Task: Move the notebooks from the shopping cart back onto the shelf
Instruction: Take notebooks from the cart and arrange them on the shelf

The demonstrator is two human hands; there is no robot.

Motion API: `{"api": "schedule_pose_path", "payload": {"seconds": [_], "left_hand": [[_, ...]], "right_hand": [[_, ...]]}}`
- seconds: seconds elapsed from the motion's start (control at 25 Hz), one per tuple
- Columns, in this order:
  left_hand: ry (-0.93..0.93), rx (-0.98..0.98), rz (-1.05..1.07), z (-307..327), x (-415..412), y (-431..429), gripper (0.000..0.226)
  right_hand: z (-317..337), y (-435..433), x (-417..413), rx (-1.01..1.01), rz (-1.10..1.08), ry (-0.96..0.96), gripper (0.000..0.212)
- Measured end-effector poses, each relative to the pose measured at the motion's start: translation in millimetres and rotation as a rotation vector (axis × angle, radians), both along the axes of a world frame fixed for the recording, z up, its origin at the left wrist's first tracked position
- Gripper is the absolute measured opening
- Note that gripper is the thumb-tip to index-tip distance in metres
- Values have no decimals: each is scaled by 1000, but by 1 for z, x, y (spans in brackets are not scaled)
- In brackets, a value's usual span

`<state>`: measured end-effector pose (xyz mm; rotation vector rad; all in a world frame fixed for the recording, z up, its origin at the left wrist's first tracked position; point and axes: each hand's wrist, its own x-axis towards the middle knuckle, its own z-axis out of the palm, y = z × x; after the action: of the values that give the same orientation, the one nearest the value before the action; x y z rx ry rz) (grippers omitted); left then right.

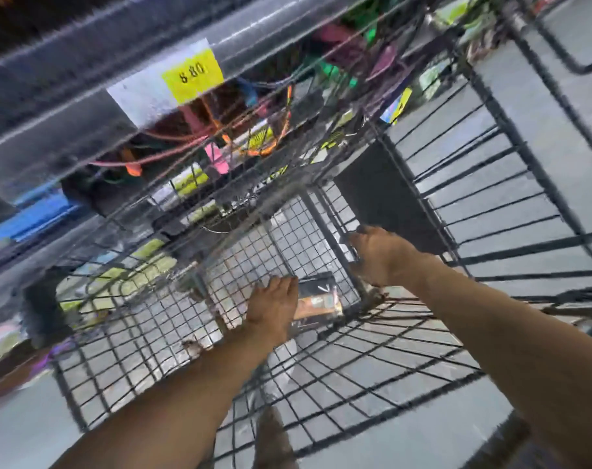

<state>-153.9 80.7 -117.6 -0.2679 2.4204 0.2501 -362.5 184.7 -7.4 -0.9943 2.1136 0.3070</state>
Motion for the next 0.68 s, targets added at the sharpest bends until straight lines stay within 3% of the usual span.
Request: {"api": "schedule_pose_path", "payload": {"seconds": [0.28,0.52,0.68], "left_hand": [[-6,-8,95,-31,3,15,110],[-90,-135,395,-3,36,-49,127],[-146,-167,548,-4,74,-81,132]], "right_hand": [[-42,-4,-13,39,28,-28,52],[-51,-22,6,148,166,-76,49],[-76,-32,41,122,393,-65,70]]}}
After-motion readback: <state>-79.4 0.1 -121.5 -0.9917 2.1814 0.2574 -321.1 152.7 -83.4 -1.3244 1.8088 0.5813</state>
